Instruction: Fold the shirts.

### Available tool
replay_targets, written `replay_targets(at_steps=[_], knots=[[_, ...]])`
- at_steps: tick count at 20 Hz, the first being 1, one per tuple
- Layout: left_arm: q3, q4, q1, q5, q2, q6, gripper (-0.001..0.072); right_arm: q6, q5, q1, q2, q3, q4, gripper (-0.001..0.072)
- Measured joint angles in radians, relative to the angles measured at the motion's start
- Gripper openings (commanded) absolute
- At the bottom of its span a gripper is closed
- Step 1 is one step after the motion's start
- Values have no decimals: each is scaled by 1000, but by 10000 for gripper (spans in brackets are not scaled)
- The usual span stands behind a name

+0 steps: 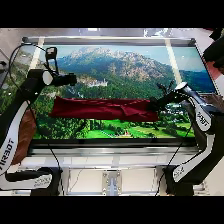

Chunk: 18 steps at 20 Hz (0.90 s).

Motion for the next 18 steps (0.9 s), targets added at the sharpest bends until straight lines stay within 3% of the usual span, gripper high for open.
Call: replay_targets(at_steps=[7, 13, 18], knots=[[0, -4, -191, -30, -106, 1, 12, 37, 135, 14, 171, 14, 101, 17], [0, -5, -405, -42, -204, 4, 12, 114, 166, 19, 356, 28, 124, 16], [3, -5, -514, -3, -239, 5, 12, 166, 187, 95, 401, 113, 133, 15]])
